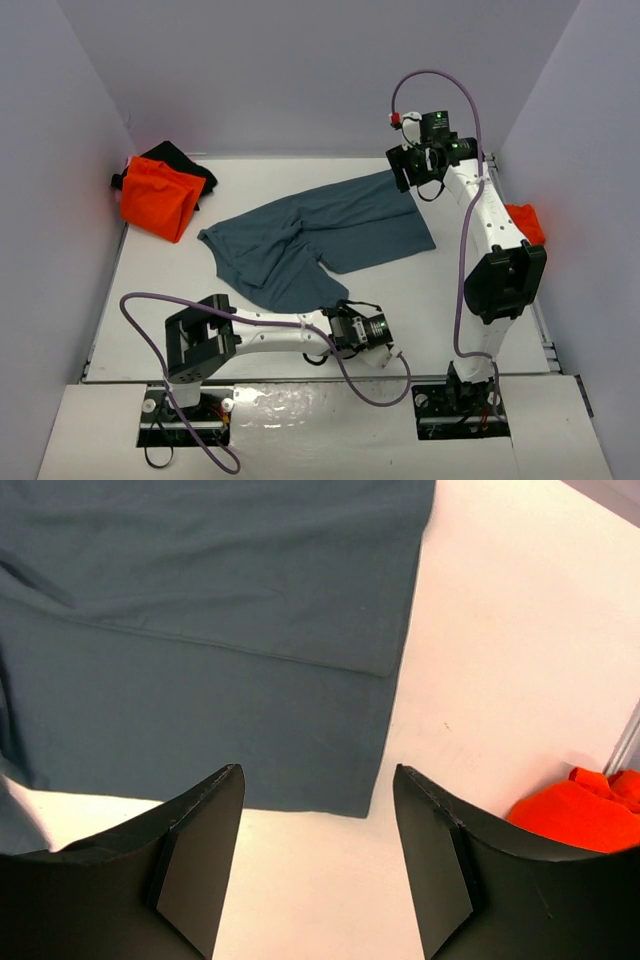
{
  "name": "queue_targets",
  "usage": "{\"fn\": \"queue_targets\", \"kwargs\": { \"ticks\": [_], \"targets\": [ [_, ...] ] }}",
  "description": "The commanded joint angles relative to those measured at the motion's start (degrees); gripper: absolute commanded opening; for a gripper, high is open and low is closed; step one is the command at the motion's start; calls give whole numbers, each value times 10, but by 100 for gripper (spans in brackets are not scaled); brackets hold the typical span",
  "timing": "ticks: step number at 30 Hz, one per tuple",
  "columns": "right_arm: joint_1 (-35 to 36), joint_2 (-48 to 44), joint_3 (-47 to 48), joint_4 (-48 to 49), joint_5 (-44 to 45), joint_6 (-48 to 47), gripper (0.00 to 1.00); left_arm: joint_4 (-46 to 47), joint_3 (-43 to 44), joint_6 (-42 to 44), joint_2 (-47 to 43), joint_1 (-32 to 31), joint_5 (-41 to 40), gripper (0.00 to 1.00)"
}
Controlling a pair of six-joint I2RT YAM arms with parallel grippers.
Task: Fold and stack the t-shirts
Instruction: Grap the side of the flattened tshirt closest away from the robot with both arms
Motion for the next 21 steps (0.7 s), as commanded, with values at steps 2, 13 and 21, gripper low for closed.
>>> {"fn": "queue_targets", "kwargs": {
  "ticks": [2,13,21],
  "targets": [
    [-19,-36,-7,27,8,-1,59,-47,30,-26,-30,-1,28,33],
    [-28,-39,-16,29,7,3,60,-93,13,-17,-45,-6,65,33],
    [-31,-33,-17,29,4,7,60,-98,0,-19,-48,-23,79,33]
  ]
}}
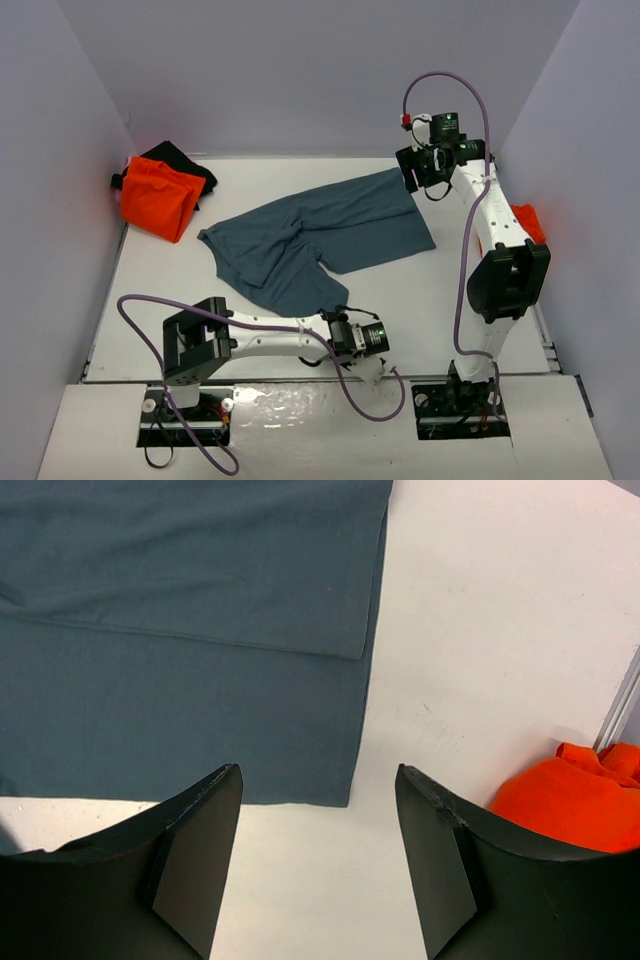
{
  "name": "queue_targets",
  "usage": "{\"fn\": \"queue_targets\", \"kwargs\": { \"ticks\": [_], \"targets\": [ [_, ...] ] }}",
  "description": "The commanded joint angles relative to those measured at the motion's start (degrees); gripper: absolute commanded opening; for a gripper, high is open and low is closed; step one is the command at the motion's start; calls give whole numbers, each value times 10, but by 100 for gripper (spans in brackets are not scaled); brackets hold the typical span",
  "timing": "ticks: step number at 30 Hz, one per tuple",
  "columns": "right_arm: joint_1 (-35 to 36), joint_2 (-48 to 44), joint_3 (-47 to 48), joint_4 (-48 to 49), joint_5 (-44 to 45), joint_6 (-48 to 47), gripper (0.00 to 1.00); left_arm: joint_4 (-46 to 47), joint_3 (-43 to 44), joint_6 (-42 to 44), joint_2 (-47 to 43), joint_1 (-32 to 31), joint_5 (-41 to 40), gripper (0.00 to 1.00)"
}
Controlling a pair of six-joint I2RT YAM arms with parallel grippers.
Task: Fold and stack the t-shirts
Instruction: Grap the side of the flattened tshirt closest away from the robot with both arms
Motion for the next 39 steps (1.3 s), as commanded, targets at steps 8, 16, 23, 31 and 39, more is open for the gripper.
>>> {"fn": "queue_targets", "kwargs": {
  "ticks": [8,16,23,31,39],
  "targets": [
    [-5,-25,-2,22,-5,9,60,-5,-1,1,-19,-13,9,33],
    [-5,-32,-2,23,-20,12,60,-2,7,5,-3,-13,3,33],
    [-5,-39,-8,24,-28,13,61,11,13,17,19,-12,-2,33],
    [-5,-51,-20,25,-41,11,61,14,35,17,39,-2,0,33],
    [-5,-47,-27,29,-51,9,61,15,42,25,47,6,-10,29]
  ]
}}
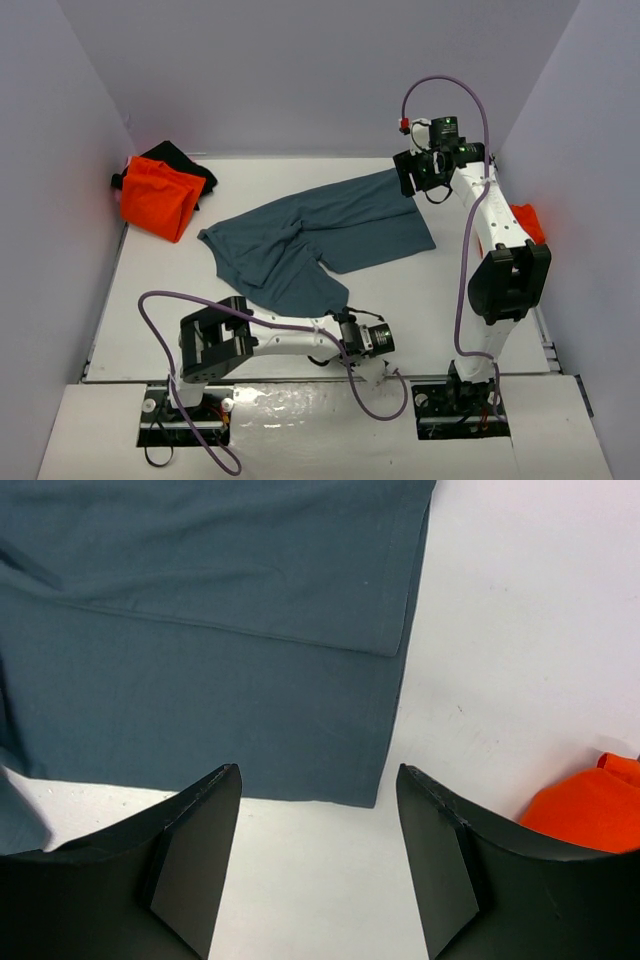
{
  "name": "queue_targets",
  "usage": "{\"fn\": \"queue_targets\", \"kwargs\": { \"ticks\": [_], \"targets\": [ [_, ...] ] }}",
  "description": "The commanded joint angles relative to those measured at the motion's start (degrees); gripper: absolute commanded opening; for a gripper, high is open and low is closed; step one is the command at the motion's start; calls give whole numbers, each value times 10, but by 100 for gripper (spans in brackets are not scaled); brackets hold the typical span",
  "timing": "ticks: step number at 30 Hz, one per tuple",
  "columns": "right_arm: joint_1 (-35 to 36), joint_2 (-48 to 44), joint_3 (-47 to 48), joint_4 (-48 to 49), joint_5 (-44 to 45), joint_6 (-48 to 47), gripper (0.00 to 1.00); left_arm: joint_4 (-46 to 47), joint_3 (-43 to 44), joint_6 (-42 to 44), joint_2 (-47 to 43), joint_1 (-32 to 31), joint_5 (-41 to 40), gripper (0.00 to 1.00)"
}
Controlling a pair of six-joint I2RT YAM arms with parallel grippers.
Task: Fold and stack the t-shirts
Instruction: Grap the side of the flattened tshirt closest away from the robot with both arms
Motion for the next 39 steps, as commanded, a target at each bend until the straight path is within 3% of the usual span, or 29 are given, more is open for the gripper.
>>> {"fn": "queue_targets", "kwargs": {
  "ticks": [1,8,17,26,33,39],
  "targets": [
    [-5,-36,0,24,-14,5,61,-2,24,14,-7,5,-18,19],
    [-5,-38,-2,24,-18,5,61,1,21,23,-1,10,-17,7],
    [-5,-38,-4,26,-17,5,61,-9,33,22,-5,24,-9,0],
    [-3,-4,-28,23,-17,-13,65,-53,128,-16,-87,129,33,0],
    [8,18,-86,-63,-6,-154,64,-56,125,-16,-119,176,31,0],
    [20,-21,-218,-71,138,-274,63,-51,119,-21,-120,201,33,0]
  ]
}}
